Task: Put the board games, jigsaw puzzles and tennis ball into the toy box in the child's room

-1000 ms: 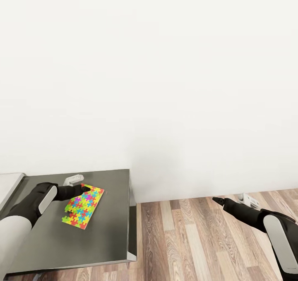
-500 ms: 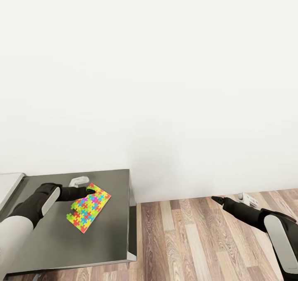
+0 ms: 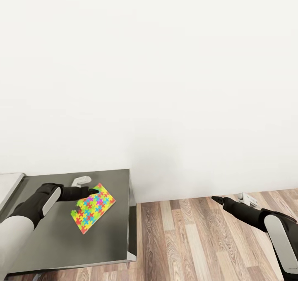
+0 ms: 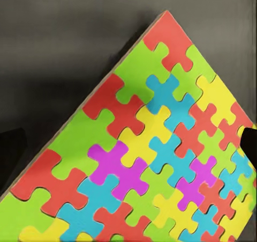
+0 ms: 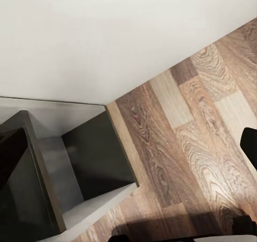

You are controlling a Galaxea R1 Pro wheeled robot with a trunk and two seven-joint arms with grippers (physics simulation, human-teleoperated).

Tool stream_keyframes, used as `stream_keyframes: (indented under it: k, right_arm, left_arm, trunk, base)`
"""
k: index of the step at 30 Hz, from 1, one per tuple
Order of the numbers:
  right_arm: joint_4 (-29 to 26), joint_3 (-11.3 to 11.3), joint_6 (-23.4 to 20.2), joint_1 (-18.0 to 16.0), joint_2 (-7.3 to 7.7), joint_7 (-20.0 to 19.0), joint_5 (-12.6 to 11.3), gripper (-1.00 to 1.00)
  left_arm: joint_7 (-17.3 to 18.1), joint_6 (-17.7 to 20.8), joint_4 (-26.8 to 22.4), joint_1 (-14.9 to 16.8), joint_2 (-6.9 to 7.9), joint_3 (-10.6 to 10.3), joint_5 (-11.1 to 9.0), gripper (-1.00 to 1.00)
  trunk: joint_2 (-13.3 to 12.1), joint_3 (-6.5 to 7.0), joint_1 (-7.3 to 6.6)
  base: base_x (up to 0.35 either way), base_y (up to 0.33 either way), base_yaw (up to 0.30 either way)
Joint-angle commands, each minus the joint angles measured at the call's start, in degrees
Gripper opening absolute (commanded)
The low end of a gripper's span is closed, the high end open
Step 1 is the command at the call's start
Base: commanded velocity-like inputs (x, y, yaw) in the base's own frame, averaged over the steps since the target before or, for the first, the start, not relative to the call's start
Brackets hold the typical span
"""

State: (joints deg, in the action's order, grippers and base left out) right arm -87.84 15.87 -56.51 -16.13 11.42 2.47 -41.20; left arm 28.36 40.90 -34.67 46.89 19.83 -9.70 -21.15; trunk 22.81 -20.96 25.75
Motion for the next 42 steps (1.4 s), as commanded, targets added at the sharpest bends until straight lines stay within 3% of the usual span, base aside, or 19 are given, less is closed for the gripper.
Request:
stream_keyframes:
  k: [1,12,14,19,22,42]
  right_arm:
    - [-0.1,0.0,-0.3,0.0,0.00,0.3,-0.3,1.00]
    - [0.0,0.0,-0.3,0.0,0.02,0.2,-0.4,1.00]
    - [0.0,0.0,-0.3,0.0,0.01,0.2,-0.4,1.00]
    - [0.2,0.0,-0.3,0.0,-0.16,0.0,-0.4,1.00]
    - [0.2,0.0,-0.2,0.0,-0.19,0.0,-0.4,1.00]
    - [0.3,0.0,-0.3,0.0,-0.27,-0.1,-0.4,1.00]
  left_arm:
    - [0.3,0.2,0.0,0.0,0.06,-0.2,-0.2,1.00]
    - [1.6,0.4,0.0,0.0,-0.11,-0.3,-0.2,1.00]
    - [3.4,0.4,0.0,0.0,-0.13,-0.5,-0.2,1.00]
    - [7.0,0.3,0.0,0.0,-0.06,-6.0,-0.1,1.00]
    - [7.5,0.3,0.0,0.0,-0.05,-7.4,-0.1,1.00]
    - [12.3,0.3,-0.1,0.0,-0.22,-8.1,-0.2,1.00]
  trunk:
    - [0.1,-0.10,0.03]
    - [0.1,-0.10,0.03]
    - [0.1,-0.10,0.03]
    - [0.1,-0.10,0.03]
    - [0.1,-0.10,0.03]
    - [0.1,-0.10,0.03]
  base:
    - [0.000,0.000,0.000]
    - [0.000,0.000,0.000]
    - [0.000,0.000,0.000]
    - [0.000,0.000,0.000]
    - [0.000,0.000,0.000]
    - [0.000,0.000,0.000]
